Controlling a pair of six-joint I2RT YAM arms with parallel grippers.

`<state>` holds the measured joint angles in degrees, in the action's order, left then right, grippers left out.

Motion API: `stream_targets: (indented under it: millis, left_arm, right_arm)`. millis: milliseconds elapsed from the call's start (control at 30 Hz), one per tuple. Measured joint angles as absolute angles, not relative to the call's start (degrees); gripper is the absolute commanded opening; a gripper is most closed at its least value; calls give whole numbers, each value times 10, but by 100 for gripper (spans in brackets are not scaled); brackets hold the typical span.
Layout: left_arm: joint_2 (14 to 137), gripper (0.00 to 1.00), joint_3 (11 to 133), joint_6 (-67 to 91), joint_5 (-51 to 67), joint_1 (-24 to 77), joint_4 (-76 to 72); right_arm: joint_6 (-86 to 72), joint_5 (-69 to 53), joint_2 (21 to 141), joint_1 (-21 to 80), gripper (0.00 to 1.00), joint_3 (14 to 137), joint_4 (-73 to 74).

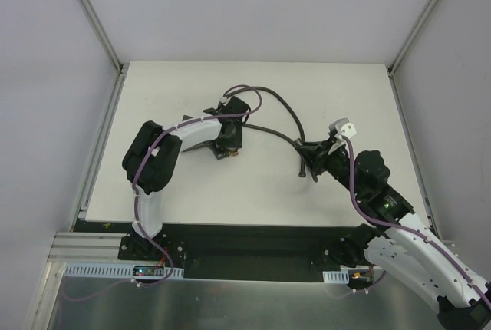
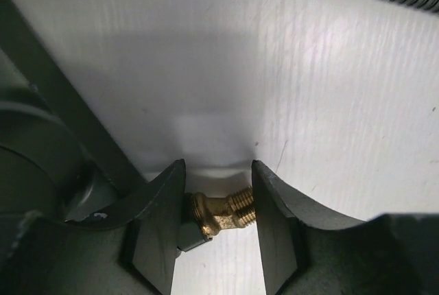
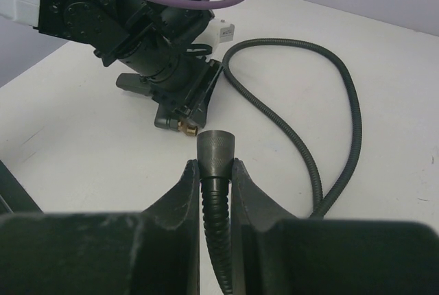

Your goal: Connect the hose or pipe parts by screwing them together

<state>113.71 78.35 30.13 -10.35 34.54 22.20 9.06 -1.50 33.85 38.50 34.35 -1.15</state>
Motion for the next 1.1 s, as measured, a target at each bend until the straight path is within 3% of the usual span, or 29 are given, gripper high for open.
stream_targets:
  millis: [367,467,500,533,633,900,1100]
  left_arm:
    - [964,43,588,296,-115,344,229]
    - [916,61,563,296,-125,340,248]
    - [905,75,563,296,-126,340,249]
    - [896,76,566,297,-126,340,251]
    - [880,72,600,320,-130,340,267]
    - [894,76,744,414,-214,329,289]
    - [1000,75,932,324,-223,309,341]
  right_arm:
    - [90,-22,329,385,1,343,-1]
    - [87,-29,331,385,1,342,-2]
    - [86,-30,332,385,1,340,-3]
    - [85,-33,334,385,1,339,-3]
    - [84,-38,342,385,1,335,-7]
    - [79,-50,354,385,1,320,-8]
    - [79,-59,346,385,1,320,-9]
